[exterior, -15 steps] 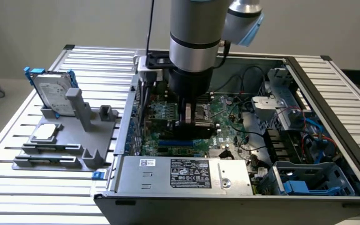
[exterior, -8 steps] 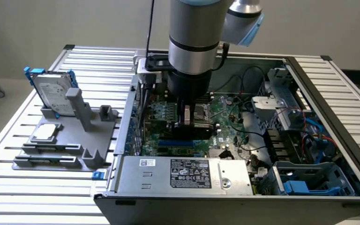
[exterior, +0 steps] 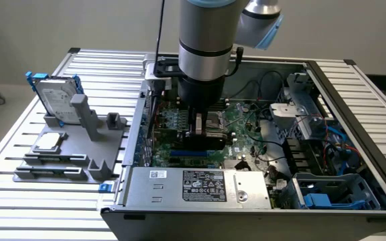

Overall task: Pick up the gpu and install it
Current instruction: 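Insert the gpu into the slot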

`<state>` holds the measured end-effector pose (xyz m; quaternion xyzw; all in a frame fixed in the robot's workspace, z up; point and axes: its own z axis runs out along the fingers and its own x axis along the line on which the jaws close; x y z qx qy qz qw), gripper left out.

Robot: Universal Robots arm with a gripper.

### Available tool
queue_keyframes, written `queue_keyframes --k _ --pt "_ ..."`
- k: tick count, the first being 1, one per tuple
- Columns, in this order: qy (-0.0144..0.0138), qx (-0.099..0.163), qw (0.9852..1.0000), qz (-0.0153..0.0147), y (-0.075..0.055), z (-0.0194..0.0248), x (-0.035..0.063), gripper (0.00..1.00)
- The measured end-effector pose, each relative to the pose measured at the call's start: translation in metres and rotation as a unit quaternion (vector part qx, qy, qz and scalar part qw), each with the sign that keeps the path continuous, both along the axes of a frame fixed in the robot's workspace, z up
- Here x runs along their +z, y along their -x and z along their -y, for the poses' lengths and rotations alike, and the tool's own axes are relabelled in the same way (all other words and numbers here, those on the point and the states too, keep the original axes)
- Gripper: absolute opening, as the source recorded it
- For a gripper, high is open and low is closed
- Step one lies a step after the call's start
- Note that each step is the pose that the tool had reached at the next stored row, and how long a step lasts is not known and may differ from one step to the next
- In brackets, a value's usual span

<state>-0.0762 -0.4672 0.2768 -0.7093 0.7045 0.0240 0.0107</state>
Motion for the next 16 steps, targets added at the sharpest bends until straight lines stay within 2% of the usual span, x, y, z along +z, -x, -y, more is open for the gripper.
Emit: queue_keyframes --k 16 --pt "0.0001 0.000 1.0000 0.0000 0.0019 0.0002 -0.0038 0.26"
